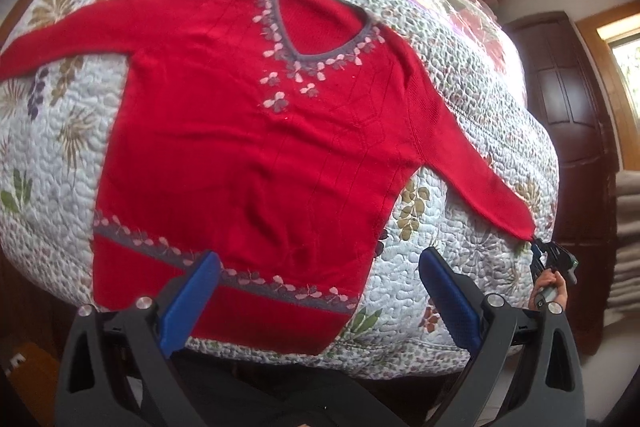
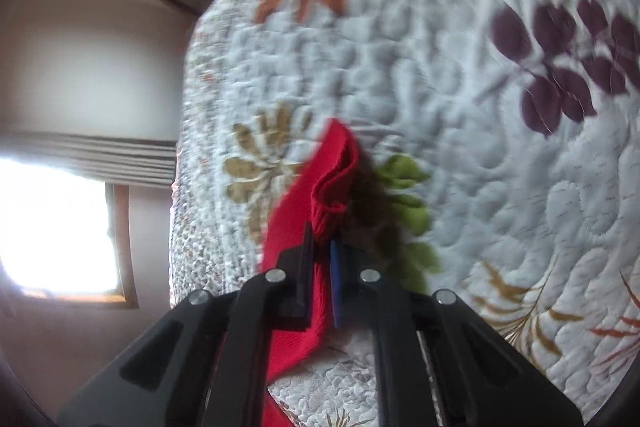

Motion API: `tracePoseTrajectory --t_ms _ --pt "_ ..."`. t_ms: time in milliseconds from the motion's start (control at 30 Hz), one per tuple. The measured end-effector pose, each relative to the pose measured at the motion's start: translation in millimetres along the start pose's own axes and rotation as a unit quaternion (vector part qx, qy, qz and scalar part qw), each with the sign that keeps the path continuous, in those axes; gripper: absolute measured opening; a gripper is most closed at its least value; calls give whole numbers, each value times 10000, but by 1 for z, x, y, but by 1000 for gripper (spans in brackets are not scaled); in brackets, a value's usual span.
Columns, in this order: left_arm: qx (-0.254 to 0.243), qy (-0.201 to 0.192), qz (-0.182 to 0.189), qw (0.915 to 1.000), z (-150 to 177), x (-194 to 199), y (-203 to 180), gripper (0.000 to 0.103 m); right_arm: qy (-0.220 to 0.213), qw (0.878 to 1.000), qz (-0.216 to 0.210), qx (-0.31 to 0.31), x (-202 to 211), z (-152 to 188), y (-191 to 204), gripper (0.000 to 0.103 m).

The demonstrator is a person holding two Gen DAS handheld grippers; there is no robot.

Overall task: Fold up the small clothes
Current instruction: 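Lift the gripped sleeve with the right gripper off the bedspread, then lay the sleeve across the sweater chest and open the right gripper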

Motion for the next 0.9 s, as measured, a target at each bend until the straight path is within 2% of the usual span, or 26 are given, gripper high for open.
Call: tracePoseTrajectory --t_ms 167,333,533,700,900 --pt "45 -44 259 9996 -8 6 17 99 -212 9934 -120 1121 27 20 76 6" --pt "116 -121 668 9976 -26 15 32 99 -397 9715 -237 2324 49 69 166 6" --pt "121 -217 1050 9942 -53 25 53 99 -409 9459 -416 3193 54 139 250 6" --pt "66 -347 1294 9910 -82 32 67 99 -270 9234 -491 3798 46 208 302 6" --pt "-119 -410 1584 9864 -120 39 78 99 63 9023 -503 4280 4 280 334 5"
Point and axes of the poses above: each gripper's, at about its wrist camera, not at the fingertips, and x roughly against the way its jaws point, y to its left, z to its underside, the point moved 4 cm from there along -x, roughly the way its jaws point, and after that the axes turned 4 degrees about -y, right-handed, at the moved point
